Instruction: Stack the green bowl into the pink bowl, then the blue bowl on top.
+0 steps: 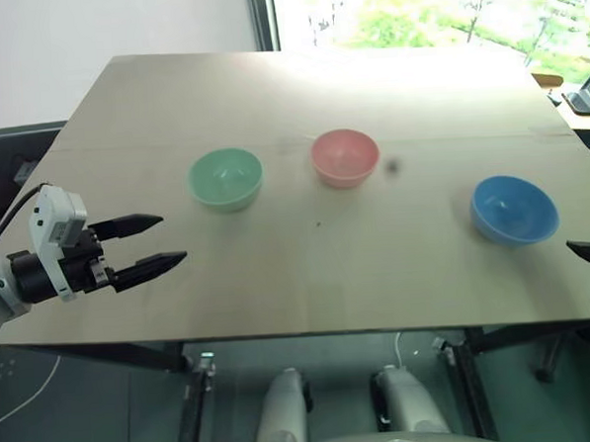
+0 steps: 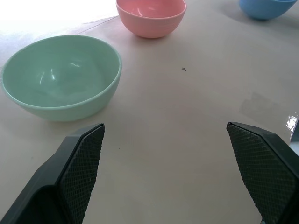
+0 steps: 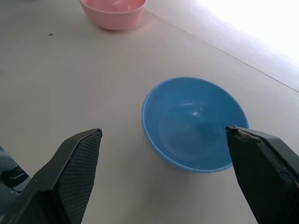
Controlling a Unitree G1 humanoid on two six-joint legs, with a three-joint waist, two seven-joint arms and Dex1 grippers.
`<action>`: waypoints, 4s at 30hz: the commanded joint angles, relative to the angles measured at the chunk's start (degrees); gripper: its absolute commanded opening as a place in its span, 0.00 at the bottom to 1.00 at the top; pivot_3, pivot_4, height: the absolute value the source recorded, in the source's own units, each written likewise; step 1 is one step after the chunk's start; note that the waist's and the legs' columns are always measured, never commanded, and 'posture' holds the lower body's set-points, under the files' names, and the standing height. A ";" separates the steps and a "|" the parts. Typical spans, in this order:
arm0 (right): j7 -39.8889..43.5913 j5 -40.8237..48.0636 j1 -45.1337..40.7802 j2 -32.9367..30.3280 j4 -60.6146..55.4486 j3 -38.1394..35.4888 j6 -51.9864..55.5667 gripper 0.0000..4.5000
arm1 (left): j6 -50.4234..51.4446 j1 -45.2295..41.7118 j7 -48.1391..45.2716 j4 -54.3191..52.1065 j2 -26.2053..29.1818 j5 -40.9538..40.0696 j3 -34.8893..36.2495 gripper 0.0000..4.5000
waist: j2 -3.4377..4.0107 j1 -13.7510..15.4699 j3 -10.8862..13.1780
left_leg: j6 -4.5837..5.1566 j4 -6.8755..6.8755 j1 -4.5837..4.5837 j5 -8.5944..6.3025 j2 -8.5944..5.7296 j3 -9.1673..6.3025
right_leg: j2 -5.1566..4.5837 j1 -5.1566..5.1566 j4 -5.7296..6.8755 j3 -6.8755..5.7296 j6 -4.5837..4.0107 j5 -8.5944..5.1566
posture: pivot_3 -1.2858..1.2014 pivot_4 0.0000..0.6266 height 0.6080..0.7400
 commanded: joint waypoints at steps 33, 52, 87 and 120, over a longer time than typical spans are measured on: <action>-11.01 -36.25 -71.58 34.30 47.76 68.04 -33.23 1.00 | 3.93 -3.09 30.96 -25.42 -19.34 0.02 -9.52 0.98 | -0.13 -0.69 0.13 | -0.01 0.08 -0.18 0.00 0.04 0.04 | 0.08 -0.12 0.04 0.02 0.12 0.23 | 0.52 0.24 1.00; -10.26 -45.20 -76.51 39.35 59.75 69.67 -44.38 1.00 | 6.33 1.88 35.30 -32.15 -19.73 -5.22 -5.91 0.98 | -0.11 -1.49 0.15 | -0.02 0.13 -0.06 0.00 0.05 0.01 | 0.09 -0.09 0.25 0.01 0.11 0.24 | 0.52 0.24 1.00; -13.40 -46.88 -77.80 42.39 63.96 67.11 -42.75 0.88 | 3.13 0.00 32.17 -31.45 -16.61 -3.60 -4.84 1.00 | -0.08 -1.58 0.17 | -0.03 0.11 -0.06 0.01 0.04 0.00 | 0.09 -0.11 0.28 0.01 0.11 0.24 | 0.52 0.24 1.00; -1.28 -40.33 -59.71 34.24 25.47 68.96 -9.33 0.28 | -5.44 -1.93 30.40 -24.41 -20.12 2.73 -9.87 1.00 | -0.04 -1.14 0.18 | -0.02 0.11 -0.01 0.01 0.07 -0.01 | 0.14 -0.08 0.23 -0.02 0.10 0.23 | 0.52 0.24 1.00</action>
